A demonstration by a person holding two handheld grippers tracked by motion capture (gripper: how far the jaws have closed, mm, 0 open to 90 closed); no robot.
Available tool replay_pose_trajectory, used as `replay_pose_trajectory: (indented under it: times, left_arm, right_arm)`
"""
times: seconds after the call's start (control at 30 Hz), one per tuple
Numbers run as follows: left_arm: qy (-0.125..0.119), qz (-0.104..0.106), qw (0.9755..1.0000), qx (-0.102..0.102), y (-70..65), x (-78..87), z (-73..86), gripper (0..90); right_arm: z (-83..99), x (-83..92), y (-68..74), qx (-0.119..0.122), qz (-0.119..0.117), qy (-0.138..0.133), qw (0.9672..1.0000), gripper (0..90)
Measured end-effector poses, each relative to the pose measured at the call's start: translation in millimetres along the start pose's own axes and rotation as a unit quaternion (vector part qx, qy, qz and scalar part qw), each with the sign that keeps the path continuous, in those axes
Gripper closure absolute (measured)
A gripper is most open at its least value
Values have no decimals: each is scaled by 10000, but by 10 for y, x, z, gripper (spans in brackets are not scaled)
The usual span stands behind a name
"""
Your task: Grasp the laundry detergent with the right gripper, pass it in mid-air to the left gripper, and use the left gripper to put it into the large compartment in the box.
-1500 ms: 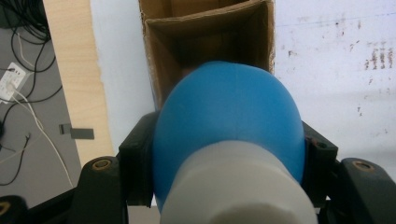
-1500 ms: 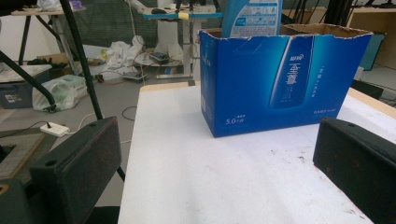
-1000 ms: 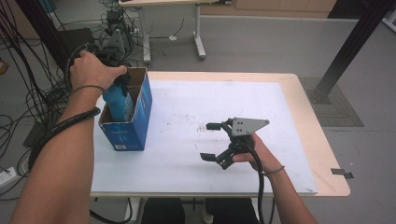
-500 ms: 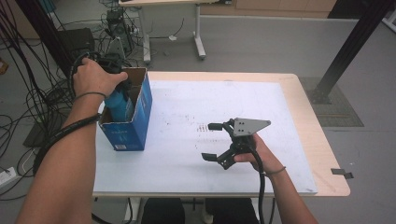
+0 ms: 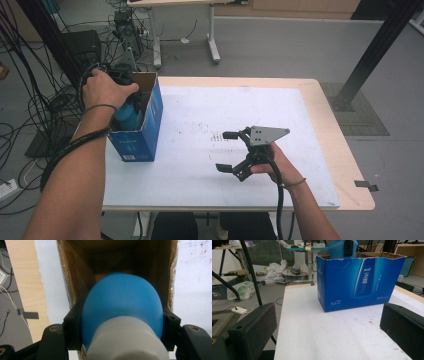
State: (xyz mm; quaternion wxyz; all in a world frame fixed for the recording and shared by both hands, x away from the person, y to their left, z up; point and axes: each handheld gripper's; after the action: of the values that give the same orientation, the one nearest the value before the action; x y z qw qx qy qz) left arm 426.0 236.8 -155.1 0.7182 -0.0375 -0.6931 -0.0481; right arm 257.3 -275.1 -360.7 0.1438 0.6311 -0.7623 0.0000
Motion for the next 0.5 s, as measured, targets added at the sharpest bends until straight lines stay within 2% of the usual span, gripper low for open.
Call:
replay_pose_trajectory:
  times: [0.5]
  left_arm:
    - [122,13,9999,9,-16,-154,-48,377]
  right_arm:
    - [8,39,3,-9,45,7,10000,10]
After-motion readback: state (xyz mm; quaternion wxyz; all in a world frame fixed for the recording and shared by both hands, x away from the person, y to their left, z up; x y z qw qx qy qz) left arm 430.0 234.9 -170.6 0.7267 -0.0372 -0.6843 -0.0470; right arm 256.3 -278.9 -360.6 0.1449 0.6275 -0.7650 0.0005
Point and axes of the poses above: each handheld gripper's, and its own axes: x roughly backward along the jaws, z roughly out of its underside, y roughly to its left, and after that the axes turned 4 degrees about -x, right-handed
